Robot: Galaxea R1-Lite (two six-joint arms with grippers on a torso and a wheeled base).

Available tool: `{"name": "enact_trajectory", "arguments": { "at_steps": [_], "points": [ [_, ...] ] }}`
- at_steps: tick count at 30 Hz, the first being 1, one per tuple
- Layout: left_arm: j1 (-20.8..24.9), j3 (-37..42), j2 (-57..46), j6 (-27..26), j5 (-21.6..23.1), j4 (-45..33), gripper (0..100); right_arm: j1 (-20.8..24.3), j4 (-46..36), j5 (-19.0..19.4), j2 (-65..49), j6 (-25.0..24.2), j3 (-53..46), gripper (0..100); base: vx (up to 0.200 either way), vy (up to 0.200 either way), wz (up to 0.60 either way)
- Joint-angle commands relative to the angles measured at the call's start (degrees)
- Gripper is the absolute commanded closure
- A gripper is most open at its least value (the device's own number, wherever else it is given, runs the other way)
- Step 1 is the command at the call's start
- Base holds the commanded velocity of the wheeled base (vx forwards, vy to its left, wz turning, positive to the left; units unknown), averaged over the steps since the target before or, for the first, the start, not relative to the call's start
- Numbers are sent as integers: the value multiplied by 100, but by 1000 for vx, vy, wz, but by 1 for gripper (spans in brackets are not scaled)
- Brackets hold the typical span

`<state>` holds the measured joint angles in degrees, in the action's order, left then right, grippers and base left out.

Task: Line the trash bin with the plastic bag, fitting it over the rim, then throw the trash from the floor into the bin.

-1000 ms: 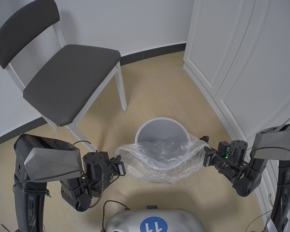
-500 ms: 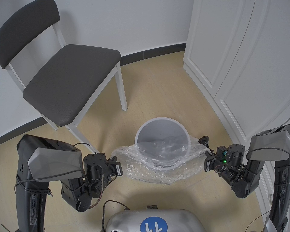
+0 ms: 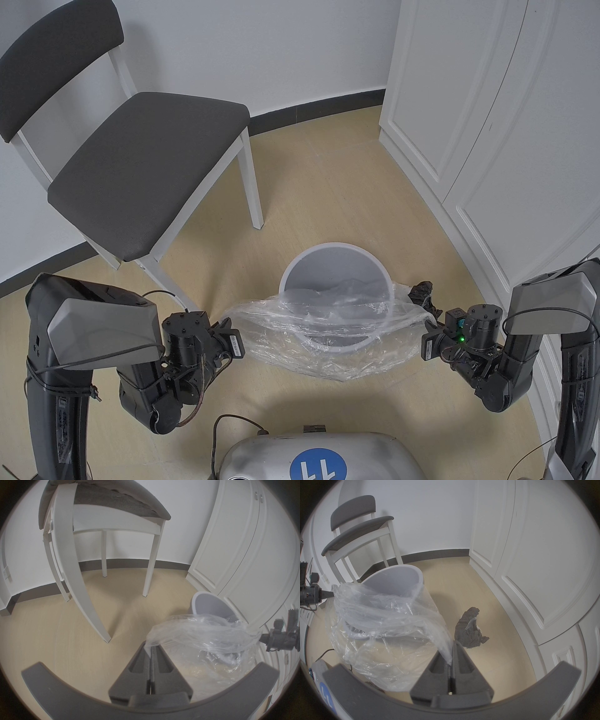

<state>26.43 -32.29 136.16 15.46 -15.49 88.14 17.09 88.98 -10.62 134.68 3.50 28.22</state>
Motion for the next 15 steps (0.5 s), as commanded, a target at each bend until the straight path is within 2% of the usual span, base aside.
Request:
{"name": "enact_trajectory", "arguments": {
  "at_steps": [1,5,12,13,15],
  "points": [
    [170,-5,-168,45,-50,10,100,5,102,7,5,-7,8,100,0,0,0],
    [468,-40,-283,405,-164,2,100,93,102,51,-285,-42,-115,100,0,0,0],
    [539,-49,-256,467,-244,2,100,-92,102,192,-267,2,-238,100,0,0,0],
    [530,-40,-256,467,-244,-7,100,-136,102,315,-267,-25,-238,0,0,0,0],
    [530,-23,-256,467,-244,-7,100,-171,102,605,-329,-104,-300,0,0,0,0]
  ]
}}
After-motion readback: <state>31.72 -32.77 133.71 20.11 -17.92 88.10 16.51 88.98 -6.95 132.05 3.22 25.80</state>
